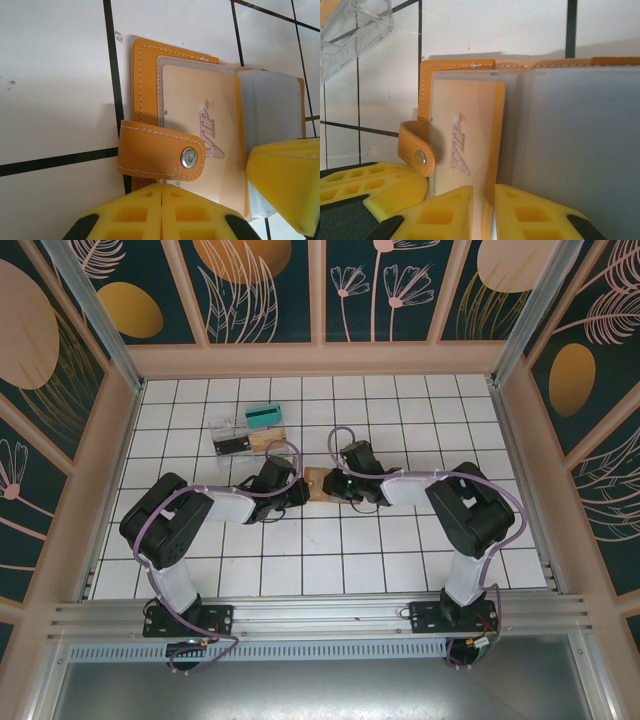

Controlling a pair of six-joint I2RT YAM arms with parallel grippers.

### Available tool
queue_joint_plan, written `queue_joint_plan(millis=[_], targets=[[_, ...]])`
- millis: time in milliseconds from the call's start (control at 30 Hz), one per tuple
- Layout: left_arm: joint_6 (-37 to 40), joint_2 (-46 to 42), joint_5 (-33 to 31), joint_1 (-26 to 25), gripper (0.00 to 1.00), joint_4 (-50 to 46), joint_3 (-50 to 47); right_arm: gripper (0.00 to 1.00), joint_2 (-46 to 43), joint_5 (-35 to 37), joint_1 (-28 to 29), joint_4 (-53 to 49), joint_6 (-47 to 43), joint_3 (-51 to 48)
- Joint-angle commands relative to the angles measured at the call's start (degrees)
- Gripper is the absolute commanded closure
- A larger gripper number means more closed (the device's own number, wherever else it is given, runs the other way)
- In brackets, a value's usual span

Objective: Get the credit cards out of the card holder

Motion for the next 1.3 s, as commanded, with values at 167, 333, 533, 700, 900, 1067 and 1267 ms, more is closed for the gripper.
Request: queue_joint_plan(millis=[167,333,533,700,900,1067,1267], targets=[[-0.6,1.4,1.2,0.1,0.92,-0.6,-0.7,0.79,0.3,-0.8,-1.3,-0.5,1.5,-1.8],[-0.9,1.5,1.6,0.1,0.92,-0.4,-0.8,0.8,2.3,-2.9,-1.3,0.0,1.4,-1.0],[-0.9,1.2,1.7,0.1,0.92,-0.4,-0.9,0.82,2.8,-4.6,-1.3,1.5,1.6,-1.0],[-0.8,1.3,2.0,0.1,0.92,-0.2,-0.8,0.84,2.5,-5.6,-1.3,2.4,2.0,-1.3],[-1.0,1.0,1.7,0.0,0.92,-0.4,-1.3,0.98,1.4,-4.9,-1.3,2.7,2.6,-2.2],[-1.5,0.8,0.3,0.1,0.99,-1.6,-1.2,1.0,-0.1,-4.4,-2.5,3.3,2.9,-3.9],[-1.9,1.0,-1.1,0.2,1.0,-2.8,-1.3,1.0,-1.7,-5.4,-4.7,4.5,3.0,-6.5]])
